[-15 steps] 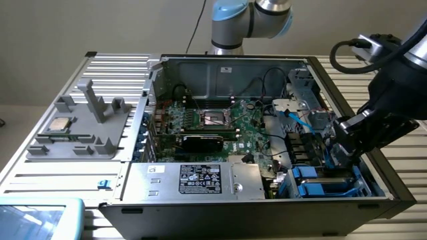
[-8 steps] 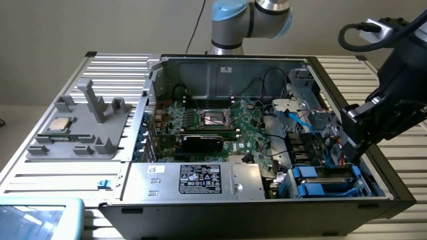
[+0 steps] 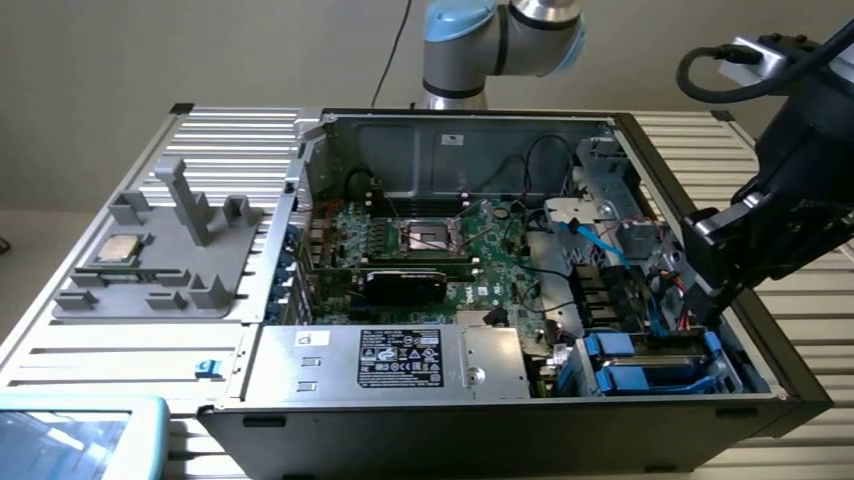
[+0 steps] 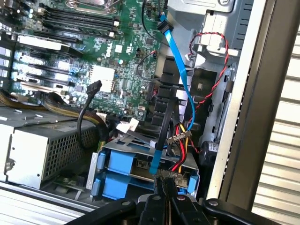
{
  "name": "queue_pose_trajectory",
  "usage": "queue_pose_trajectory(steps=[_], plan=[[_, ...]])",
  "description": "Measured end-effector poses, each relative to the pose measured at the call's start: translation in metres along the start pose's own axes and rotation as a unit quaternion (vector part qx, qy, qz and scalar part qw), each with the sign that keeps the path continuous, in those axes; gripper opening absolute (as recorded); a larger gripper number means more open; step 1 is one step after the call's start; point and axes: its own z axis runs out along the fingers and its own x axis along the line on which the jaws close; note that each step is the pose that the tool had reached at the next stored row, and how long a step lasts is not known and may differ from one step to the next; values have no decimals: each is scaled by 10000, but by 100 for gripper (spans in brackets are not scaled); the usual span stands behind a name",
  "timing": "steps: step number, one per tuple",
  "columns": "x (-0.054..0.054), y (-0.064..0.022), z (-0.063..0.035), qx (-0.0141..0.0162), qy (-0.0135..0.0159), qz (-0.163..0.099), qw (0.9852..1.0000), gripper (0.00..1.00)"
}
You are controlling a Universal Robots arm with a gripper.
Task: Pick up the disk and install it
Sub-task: 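Insert the second disk wire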
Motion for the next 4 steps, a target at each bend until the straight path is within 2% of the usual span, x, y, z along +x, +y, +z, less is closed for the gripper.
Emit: queue_pose_trajectory(steps=[4], plan=[[0, 0, -1, 0, 0, 0, 10000, 11]])
